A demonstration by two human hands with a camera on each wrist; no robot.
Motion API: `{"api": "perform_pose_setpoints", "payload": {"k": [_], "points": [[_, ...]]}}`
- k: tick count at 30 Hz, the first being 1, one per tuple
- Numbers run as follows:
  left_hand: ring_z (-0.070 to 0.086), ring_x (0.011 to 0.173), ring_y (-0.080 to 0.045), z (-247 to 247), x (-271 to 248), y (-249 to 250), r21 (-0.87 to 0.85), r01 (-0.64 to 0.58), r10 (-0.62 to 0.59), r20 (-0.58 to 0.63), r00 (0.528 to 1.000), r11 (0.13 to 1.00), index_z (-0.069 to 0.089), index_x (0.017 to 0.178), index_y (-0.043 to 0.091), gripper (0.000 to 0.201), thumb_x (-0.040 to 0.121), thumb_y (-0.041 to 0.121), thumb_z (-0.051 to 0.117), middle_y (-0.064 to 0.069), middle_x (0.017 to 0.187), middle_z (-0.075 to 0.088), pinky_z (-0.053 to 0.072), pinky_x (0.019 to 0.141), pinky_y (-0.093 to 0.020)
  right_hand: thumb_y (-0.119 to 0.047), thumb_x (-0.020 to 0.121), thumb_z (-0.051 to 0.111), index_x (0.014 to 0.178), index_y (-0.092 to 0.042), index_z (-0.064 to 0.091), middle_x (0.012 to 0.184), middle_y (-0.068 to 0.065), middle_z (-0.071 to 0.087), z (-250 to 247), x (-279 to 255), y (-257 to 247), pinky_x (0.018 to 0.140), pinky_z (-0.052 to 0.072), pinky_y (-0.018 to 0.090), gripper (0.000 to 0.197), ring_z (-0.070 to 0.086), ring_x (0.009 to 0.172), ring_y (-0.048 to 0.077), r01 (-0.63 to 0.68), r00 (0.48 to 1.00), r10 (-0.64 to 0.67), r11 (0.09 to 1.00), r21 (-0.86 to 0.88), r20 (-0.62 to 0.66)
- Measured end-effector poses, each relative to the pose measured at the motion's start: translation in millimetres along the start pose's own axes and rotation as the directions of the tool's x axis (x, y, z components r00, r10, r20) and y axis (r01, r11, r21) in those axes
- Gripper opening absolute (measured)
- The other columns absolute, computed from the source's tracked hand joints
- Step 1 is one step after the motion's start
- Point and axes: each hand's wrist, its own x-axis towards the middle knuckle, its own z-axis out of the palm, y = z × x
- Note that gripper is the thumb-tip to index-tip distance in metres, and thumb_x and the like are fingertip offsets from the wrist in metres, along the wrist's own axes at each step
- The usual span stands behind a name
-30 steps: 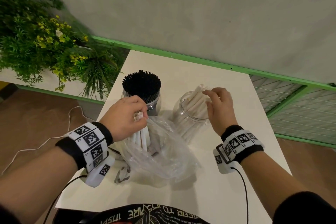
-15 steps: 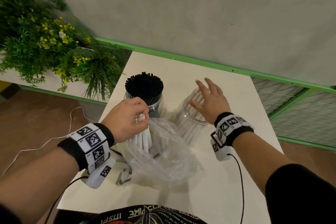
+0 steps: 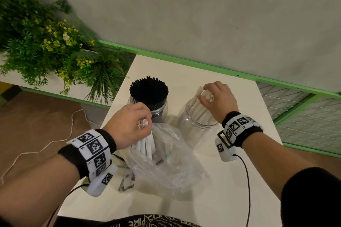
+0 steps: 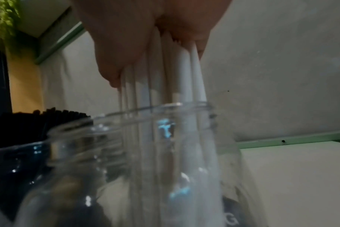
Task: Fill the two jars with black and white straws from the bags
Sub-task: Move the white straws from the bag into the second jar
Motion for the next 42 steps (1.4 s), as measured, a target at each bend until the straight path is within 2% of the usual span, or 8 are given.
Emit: {"api": "perform_pose_setpoints", "payload": {"k": [5, 12, 21, 26, 28, 32, 37, 42], "points": [[0.052, 0.094, -0.011, 1, -1, 2, 0.005, -0.004, 0.003, 0.008, 1.0, 1.0, 0.052, 0.072, 0.041, 0.01, 0.07, 0.046, 0.044, 0.018, 0.095, 0.054, 0.031, 0.08, -0.012, -0.043, 0.088, 0.062, 0.131, -0.028, 0.051, 0.124, 0.001, 0.051, 4, 2, 0, 0.089, 0.047, 0.041, 0.047, 0.048, 0.109, 0.024, -0.012, 0.982, 0.02, 0.999, -0.048, 0.186], [0.052, 0.094, -0.009, 1, -1, 2, 0.014, -0.001, 0.001, 0.013, 1.0, 1.0, 0.056, 0.073, 0.037, 0.016, 0.07, 0.047, 0.044, 0.016, 0.096, 0.055, 0.03, 0.083, -0.009, -0.034, 0.091, 0.062, 0.109, -0.02, 0.068, 0.103, 0.0, 0.062, 9, 14, -4, 0.078, 0.044, 0.03, 0.024, 0.056, 0.098, 0.023, 0.011, 0.995, -0.019, 0.997, 0.079, 0.098], [0.053, 0.095, -0.012, 2, -2, 2, 0.011, 0.011, -0.012, 0.011, 1.0, 1.0, 0.054, 0.073, 0.04, 0.011, 0.071, 0.046, 0.045, 0.016, 0.096, 0.054, 0.033, 0.082, -0.02, -0.035, 0.096, 0.053, 0.117, -0.02, 0.063, 0.109, 0.0, 0.062, 10, 16, 8, 0.077, 0.042, 0.027, 0.028, 0.058, 0.094, 0.022, -0.055, 0.986, 0.047, 0.997, 0.047, 0.161], [0.053, 0.096, -0.012, 0, -1, 3, 0.003, 0.014, -0.014, 0.024, 1.0, 1.0, 0.053, 0.073, 0.04, 0.012, 0.07, 0.046, 0.044, 0.016, 0.097, 0.054, 0.036, 0.084, -0.023, -0.039, 0.095, 0.051, 0.132, -0.024, 0.051, 0.127, 0.003, 0.053, 5, 19, 2, 0.093, 0.044, 0.042, 0.039, 0.047, 0.117, 0.029, -0.033, 0.934, 0.058, 0.997, -0.076, 0.353], [0.052, 0.096, -0.01, -1, -1, 3, -0.005, 0.017, -0.017, 0.029, 0.999, 1.0, 0.055, 0.074, 0.039, 0.015, 0.07, 0.048, 0.043, 0.016, 0.098, 0.055, 0.033, 0.083, -0.017, -0.039, 0.092, 0.056, 0.139, -0.024, 0.043, 0.135, 0.005, 0.047, -9, 19, -10, 0.099, 0.038, 0.046, 0.051, 0.039, 0.124, 0.03, 0.017, 0.956, 0.02, 0.992, -0.123, 0.292], [0.052, 0.098, -0.009, -2, -3, -1, -0.022, 0.022, -0.022, 0.013, 1.0, 1.0, 0.058, 0.079, 0.036, 0.021, 0.073, 0.051, 0.045, 0.016, 0.099, 0.056, 0.034, 0.083, -0.016, -0.029, 0.091, 0.06, 0.133, -0.017, 0.049, 0.123, 0.003, 0.053, -37, -14, -58, 0.097, 0.037, 0.03, 0.045, 0.047, 0.113, 0.021, 0.114, 0.993, -0.117, 0.961, 0.253, -0.001], [0.055, 0.095, -0.009, -3, -3, -3, -0.016, -0.024, 0.024, -0.022, 0.999, 1.0, 0.063, 0.089, 0.028, 0.029, 0.077, 0.052, 0.052, 0.012, 0.098, 0.058, 0.044, 0.087, -0.03, -0.028, 0.085, 0.071, 0.139, -0.025, 0.039, 0.127, -0.005, 0.049, 1, -76, -116, 0.091, 0.049, 0.027, 0.063, 0.05, 0.114, 0.006, -0.247, 0.903, -0.068, 0.727, 0.641, 0.424], [0.046, 0.108, -0.003, -13, -10, 7, 0.097, 0.008, -0.014, 0.059, 0.998, 0.995, 0.052, 0.12, 0.035, 0.062, 0.069, 0.072, 0.048, 0.019, 0.115, 0.052, 0.038, 0.096, -0.026, -0.018, 0.077, 0.074, 0.141, -0.025, 0.034, 0.135, -0.007, 0.048, 36, -83, -140, 0.097, 0.046, 0.031, 0.076, 0.046, 0.122, 0.008, -0.39, 0.84, -0.087, 0.59, 0.707, 0.535]]}}
